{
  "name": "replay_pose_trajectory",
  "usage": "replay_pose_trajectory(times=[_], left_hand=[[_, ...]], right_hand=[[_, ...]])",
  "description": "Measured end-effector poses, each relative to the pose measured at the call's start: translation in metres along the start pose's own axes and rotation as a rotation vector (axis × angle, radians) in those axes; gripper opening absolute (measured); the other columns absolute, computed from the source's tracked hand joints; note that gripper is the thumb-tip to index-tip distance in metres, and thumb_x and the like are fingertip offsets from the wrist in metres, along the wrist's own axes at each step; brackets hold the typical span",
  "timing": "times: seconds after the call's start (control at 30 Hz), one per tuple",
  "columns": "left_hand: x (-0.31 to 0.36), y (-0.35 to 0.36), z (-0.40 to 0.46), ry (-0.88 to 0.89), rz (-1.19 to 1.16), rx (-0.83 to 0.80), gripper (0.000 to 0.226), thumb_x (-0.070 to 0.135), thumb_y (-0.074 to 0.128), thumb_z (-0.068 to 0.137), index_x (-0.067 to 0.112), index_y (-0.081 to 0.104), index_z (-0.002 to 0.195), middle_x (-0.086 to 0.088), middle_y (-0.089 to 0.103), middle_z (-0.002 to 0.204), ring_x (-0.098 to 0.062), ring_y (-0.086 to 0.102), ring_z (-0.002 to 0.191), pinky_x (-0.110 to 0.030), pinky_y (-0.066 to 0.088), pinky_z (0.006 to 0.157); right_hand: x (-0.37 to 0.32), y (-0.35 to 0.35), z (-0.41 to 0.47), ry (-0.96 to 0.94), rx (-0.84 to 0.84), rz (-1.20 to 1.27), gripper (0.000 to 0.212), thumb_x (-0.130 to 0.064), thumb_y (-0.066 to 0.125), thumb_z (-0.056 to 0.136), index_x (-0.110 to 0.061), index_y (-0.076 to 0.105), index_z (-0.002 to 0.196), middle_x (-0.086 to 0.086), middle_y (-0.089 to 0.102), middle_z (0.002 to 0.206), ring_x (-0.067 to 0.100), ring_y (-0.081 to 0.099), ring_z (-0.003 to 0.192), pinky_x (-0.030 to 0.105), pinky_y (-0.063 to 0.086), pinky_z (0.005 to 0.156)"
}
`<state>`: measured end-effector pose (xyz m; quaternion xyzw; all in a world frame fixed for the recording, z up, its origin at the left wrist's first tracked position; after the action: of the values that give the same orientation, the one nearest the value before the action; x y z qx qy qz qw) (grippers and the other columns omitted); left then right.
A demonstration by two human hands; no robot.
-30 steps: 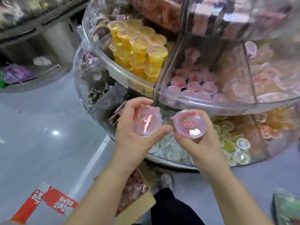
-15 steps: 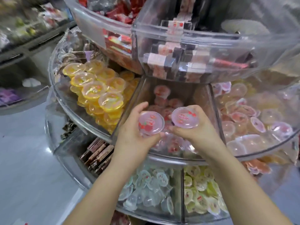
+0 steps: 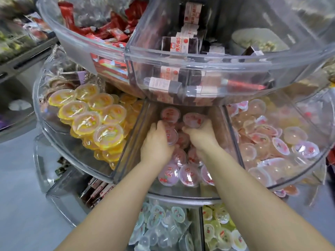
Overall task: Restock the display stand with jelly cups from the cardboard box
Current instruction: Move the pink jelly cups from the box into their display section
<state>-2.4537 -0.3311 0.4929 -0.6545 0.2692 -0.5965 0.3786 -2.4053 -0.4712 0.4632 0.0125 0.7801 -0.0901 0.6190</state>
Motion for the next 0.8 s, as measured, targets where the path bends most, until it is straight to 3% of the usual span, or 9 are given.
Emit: replay_pose_trajectory(times=[0.2,0.4,0.53,0.63,0.73,0.8], left_hand=[[-0.013,0.0,-0.001,-0.03,-0.052,0.033,0.059,0.005,0.062,0.077,0.003,0.037,0.13,-0.017,0.054,0.123,-0.036,0.054,0.112,-0.04,0.045,0.089],[-0.008,-0.005,-0.001,-0.028,0.023,0.1,0.06,0.003,0.053,0.083,0.009,0.03,0.139,-0.016,0.054,0.124,-0.037,0.056,0.109,-0.042,0.046,0.086],[-0.01,-0.006,0.001,-0.065,-0.018,0.076,0.065,0.01,0.056,0.085,0.014,0.025,0.143,-0.016,0.057,0.123,-0.037,0.057,0.108,-0.042,0.047,0.086],[-0.013,-0.004,-0.001,-0.085,-0.104,0.002,0.08,0.016,0.063,0.083,0.014,0.014,0.146,-0.016,0.057,0.127,-0.035,0.056,0.112,-0.041,0.046,0.089],[-0.017,-0.005,-0.009,-0.083,-0.164,-0.061,0.09,0.021,0.069,0.08,0.016,0.01,0.147,-0.013,0.05,0.136,-0.032,0.051,0.12,-0.038,0.043,0.095],[-0.021,-0.004,-0.016,-0.097,-0.225,-0.1,0.09,0.022,0.07,0.08,0.015,0.01,0.147,-0.011,0.045,0.141,-0.029,0.048,0.125,-0.039,0.041,0.101]], right_hand=[[0.002,-0.008,0.007,-0.081,0.108,-0.212,0.035,-0.001,0.063,0.072,-0.016,0.052,0.101,-0.001,0.059,0.089,0.014,0.057,0.079,0.022,0.047,0.061],[-0.003,-0.004,0.021,-0.121,0.152,-0.333,0.044,-0.015,0.071,0.075,-0.01,0.046,0.111,0.001,0.057,0.092,0.017,0.053,0.082,0.025,0.041,0.068],[-0.001,-0.001,0.022,-0.104,0.102,-0.41,0.052,-0.023,0.071,0.077,-0.006,0.046,0.118,0.009,0.063,0.106,0.026,0.061,0.095,0.024,0.04,0.069],[0.001,-0.003,0.013,-0.058,0.01,-0.335,0.062,-0.014,0.076,0.07,-0.005,0.044,0.122,0.002,0.062,0.102,0.023,0.06,0.1,0.025,0.045,0.072],[0.01,-0.013,-0.004,-0.025,-0.038,-0.285,0.065,-0.01,0.075,0.072,-0.007,0.041,0.127,-0.017,0.049,0.084,0.007,0.056,0.083,0.015,0.04,0.065],[0.016,-0.007,-0.015,-0.016,-0.12,-0.362,0.049,-0.012,0.072,0.076,-0.008,0.049,0.118,-0.014,0.051,0.079,0.001,0.052,0.073,0.015,0.04,0.06]])
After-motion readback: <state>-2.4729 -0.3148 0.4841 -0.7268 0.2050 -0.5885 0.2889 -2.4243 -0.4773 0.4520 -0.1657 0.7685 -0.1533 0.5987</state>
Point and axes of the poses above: each hand's wrist, its own z-axis towards the middle knuckle, its own y-axis out of the palm, x = y × z, the point moved 9 cm from there along z, towards the middle knuckle
